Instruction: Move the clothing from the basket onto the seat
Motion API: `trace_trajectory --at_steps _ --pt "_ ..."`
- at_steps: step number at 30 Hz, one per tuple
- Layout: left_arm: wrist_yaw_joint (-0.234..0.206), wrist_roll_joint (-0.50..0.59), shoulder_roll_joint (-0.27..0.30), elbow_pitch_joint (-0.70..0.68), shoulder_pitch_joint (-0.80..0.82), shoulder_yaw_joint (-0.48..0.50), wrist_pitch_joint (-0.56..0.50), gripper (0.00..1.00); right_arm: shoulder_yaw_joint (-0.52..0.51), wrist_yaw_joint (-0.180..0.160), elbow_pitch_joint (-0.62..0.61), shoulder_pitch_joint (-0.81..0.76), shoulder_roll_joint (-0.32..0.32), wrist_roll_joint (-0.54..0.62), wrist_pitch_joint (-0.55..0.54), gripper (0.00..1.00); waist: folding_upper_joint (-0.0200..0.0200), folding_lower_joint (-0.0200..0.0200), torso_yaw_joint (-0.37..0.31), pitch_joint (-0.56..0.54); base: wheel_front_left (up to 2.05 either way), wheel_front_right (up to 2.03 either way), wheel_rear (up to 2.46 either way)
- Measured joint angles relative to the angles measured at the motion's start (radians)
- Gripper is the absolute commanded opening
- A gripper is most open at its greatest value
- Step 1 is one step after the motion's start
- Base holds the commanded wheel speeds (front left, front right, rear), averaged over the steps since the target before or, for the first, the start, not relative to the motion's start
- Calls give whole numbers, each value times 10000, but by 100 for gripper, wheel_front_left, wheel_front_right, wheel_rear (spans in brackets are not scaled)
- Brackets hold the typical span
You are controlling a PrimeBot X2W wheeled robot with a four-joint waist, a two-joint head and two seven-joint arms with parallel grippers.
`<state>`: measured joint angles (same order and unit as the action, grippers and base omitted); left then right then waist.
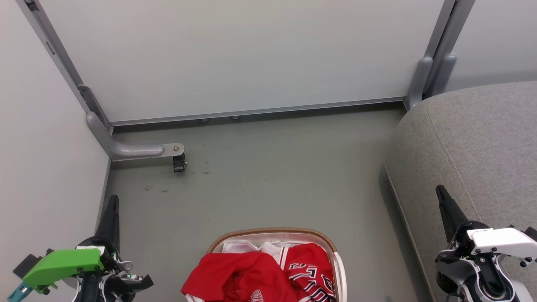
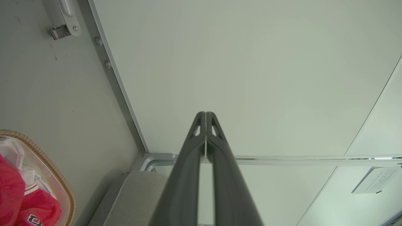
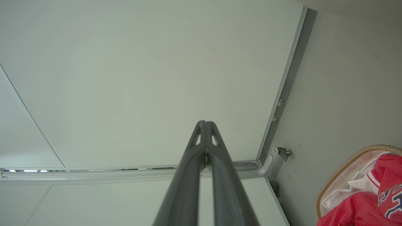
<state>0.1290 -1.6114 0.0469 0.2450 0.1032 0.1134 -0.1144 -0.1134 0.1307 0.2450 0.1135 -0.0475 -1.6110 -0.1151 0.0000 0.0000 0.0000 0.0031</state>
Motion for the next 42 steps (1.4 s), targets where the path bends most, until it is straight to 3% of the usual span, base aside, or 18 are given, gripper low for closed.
trace_trajectory --at_steps 10,11,22,42 --pt "0 0 0 0 0 0 0 0 0 0 0 0 0 0 0 0 0 0 0 0 0 0 0" --pt "0 0 -6 25 -9 -4 2 100 2 0 33 -4 10 2 0 100 0 0 0 0 0 0 0" --pt "-4 190 -73 483 -367 -104 307 100 263 -4 351 -282 71 268 244 100 0 0 -2 13 0 0 0" --pt "-4 4090 230 232 -368 -453 1174 100 777 -4 253 -124 -245 3971 1177 100 0 0 -12 95 0 0 0"
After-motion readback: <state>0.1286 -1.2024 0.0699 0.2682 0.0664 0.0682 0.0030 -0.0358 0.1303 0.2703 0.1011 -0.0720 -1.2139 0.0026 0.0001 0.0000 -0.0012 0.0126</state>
